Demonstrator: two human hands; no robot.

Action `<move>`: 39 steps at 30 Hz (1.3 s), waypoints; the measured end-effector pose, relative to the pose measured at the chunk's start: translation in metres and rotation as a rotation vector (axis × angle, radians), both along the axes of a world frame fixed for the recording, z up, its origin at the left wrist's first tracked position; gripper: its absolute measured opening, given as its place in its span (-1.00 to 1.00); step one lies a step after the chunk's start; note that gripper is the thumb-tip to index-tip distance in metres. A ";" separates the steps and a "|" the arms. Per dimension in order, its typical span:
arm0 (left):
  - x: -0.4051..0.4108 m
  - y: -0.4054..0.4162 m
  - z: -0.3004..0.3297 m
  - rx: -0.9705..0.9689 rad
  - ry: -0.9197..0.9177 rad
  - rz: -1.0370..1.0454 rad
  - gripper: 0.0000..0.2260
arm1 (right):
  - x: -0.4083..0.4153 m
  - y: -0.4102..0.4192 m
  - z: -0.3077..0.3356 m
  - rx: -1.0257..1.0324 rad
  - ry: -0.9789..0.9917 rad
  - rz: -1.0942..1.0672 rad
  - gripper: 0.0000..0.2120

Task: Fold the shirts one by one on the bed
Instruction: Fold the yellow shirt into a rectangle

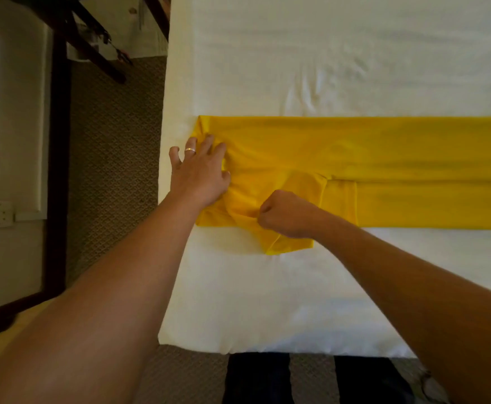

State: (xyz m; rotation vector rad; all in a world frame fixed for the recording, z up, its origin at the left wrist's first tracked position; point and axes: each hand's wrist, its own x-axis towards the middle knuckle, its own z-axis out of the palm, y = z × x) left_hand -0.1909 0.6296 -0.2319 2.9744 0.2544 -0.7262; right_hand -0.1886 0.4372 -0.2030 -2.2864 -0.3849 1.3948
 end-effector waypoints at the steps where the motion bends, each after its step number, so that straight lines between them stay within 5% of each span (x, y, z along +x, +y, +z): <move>1: 0.003 -0.002 0.003 0.006 0.000 -0.001 -0.55 | 0.017 -0.011 0.007 0.035 0.046 -0.054 -0.77; 6: 0.013 -0.006 0.005 -0.084 -0.183 0.070 -0.78 | 0.093 -0.066 0.015 0.028 0.004 -0.419 -0.88; 10: 0.026 -0.015 0.008 -0.199 -0.159 0.214 -0.71 | 0.120 -0.087 0.006 0.126 0.048 -0.750 -0.89; 16: 0.041 -0.008 0.005 -0.162 -0.055 0.091 -0.49 | 0.107 -0.076 -0.023 0.087 -0.144 -0.443 -0.78; 19: 0.042 -0.007 0.006 -0.177 -0.064 0.102 -0.56 | 0.105 -0.074 -0.027 0.042 -0.208 -0.268 -0.93; 27: 0.062 -0.005 0.006 -0.135 -0.140 0.115 -0.55 | 0.135 -0.095 -0.033 0.052 -0.233 -0.737 -0.88; 39: 0.078 -0.002 -0.007 -0.095 -0.186 0.208 -0.85 | 0.151 -0.100 -0.045 -0.034 -0.330 -0.773 -0.85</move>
